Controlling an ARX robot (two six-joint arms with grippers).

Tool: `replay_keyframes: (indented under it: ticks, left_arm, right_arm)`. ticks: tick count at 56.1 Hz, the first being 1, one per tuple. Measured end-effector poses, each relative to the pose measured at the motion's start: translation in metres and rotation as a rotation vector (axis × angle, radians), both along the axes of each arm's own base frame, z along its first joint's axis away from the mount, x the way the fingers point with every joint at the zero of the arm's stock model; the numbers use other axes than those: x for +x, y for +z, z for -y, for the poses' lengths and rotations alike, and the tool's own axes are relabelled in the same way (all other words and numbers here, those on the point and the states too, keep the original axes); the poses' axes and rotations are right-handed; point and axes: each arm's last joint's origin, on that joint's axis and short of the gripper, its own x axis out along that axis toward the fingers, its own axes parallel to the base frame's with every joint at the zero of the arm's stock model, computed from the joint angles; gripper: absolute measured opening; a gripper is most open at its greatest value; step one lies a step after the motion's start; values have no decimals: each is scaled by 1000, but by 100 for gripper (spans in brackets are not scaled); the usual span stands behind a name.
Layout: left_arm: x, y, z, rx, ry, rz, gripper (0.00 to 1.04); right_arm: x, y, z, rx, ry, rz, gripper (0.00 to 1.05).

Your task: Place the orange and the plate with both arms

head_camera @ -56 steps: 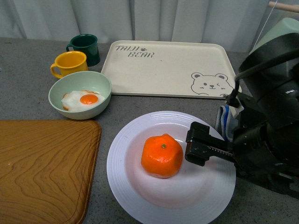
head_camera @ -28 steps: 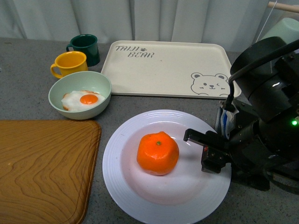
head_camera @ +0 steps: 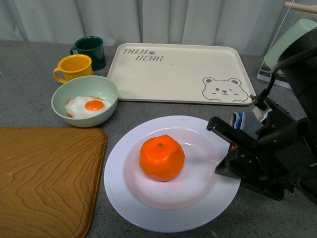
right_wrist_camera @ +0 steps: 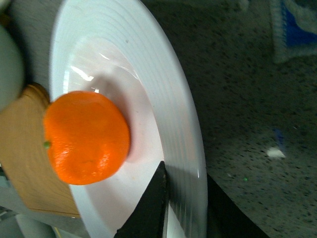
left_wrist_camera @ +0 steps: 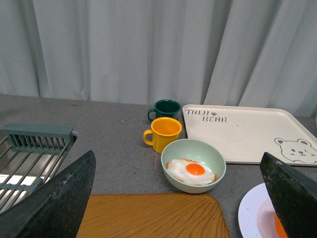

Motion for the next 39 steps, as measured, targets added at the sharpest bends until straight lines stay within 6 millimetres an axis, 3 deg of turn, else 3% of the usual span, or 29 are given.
replay_keyframes:
  ticks: [7,24,39]
  left_arm:
    - [0,0,0,0,0,0,98]
    - [0,0,0,0,0,0,98]
    - [0,0,0,0,0,0,98]
  right_arm:
    - [2,14,1,94,-44,86,1]
    - [-2,12,13,172,-105,239,1]
    - [9,34,26,338,-83,458,1]
